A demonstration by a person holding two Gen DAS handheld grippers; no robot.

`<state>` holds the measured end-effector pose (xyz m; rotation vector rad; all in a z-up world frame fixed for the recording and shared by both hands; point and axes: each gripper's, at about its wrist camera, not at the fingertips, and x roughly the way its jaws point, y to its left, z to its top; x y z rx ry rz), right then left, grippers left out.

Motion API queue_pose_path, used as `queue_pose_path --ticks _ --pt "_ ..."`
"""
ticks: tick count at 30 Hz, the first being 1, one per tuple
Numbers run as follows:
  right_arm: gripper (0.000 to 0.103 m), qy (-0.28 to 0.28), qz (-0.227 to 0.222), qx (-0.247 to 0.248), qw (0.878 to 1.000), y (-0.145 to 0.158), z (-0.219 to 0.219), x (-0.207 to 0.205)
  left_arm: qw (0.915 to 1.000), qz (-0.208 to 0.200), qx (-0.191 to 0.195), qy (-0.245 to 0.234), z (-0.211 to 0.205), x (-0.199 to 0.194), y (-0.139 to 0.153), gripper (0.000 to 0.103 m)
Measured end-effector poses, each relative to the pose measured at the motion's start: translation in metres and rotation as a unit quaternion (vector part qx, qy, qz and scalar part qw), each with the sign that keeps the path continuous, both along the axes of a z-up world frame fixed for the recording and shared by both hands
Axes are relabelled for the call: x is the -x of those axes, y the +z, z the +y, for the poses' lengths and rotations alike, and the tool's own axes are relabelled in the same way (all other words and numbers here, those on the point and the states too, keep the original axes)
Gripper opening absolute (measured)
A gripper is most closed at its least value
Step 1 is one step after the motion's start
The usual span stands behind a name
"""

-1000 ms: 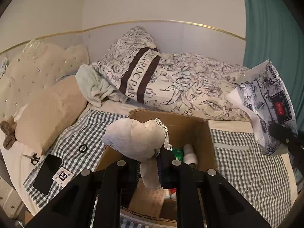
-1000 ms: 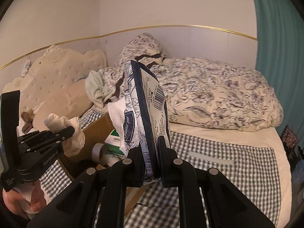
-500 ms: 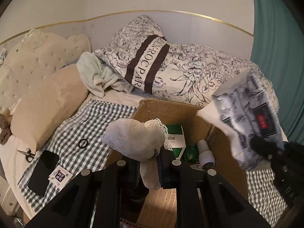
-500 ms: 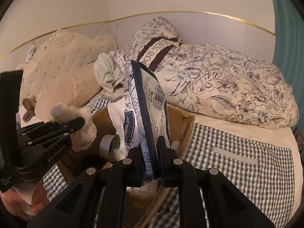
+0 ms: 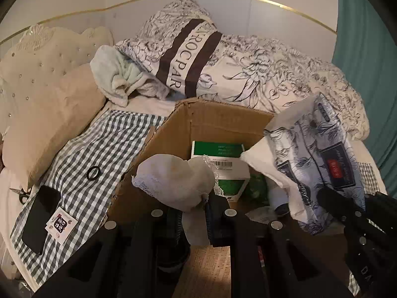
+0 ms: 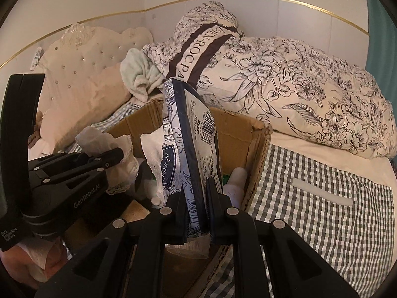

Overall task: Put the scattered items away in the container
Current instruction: 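Open both tools to drop the cloth and silver packet into the box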

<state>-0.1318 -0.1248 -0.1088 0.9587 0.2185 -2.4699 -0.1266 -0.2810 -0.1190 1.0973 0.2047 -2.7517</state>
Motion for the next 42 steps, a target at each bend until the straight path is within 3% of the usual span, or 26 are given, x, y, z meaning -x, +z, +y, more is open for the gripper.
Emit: queue_pose_path --ticks 2,3,4,5,6,11,19,24,29,31,33,42 --pt "0.02 -0.006 0.0 0.001 1.0 -0.003 0.002 0.003 1.0 0.0 -0.008 0.004 -0.003 0.0 0.0 0.024" --pt "0.033 -0.008 0.0 0.002 1.0 -0.003 0.003 0.003 0.9999 -0.001 -0.013 0.009 -0.004 -0.001 0.001 0.036" --pt "0.052 -0.012 0.001 0.005 1.0 -0.003 0.005 0.004 0.9997 -0.002 -0.02 0.013 -0.006 -0.001 0.001 0.042" --pt "0.059 -0.016 0.001 0.008 1.0 -0.003 0.007 0.004 0.9995 -0.001 -0.027 0.017 -0.008 -0.001 0.002 0.051" --pt "0.062 -0.018 0.004 0.011 1.0 -0.001 0.009 0.003 0.9993 0.0 -0.032 0.02 -0.009 0.0 0.003 0.053" --pt "0.062 -0.022 0.019 0.018 0.999 0.009 0.02 -0.002 0.9991 0.0 -0.031 0.028 -0.005 -0.002 0.01 0.059" --pt "0.062 -0.038 0.042 0.029 0.998 0.034 0.046 -0.011 0.9991 0.033 -0.019 0.02 0.013 -0.012 0.037 0.078" --pt "0.065 -0.057 0.053 0.035 0.996 0.047 0.068 -0.017 0.9984 0.053 -0.001 0.021 0.031 -0.016 0.055 0.097" --pt "0.072 -0.074 0.062 0.031 0.995 0.058 0.091 -0.022 0.9975 0.07 -0.003 0.01 0.051 -0.016 0.069 0.103" --pt "0.082 -0.082 0.065 0.034 0.994 0.062 0.103 -0.025 0.9971 0.075 -0.002 0.006 0.062 -0.016 0.073 0.103" --pt "0.087 -0.092 0.073 0.034 0.992 0.067 0.113 -0.028 0.9966 0.083 -0.006 0.002 0.073 -0.014 0.078 0.103" --pt "0.099 -0.144 0.092 0.03 0.985 0.082 0.171 -0.027 0.9939 0.104 -0.013 -0.035 0.131 -0.003 0.091 0.103"
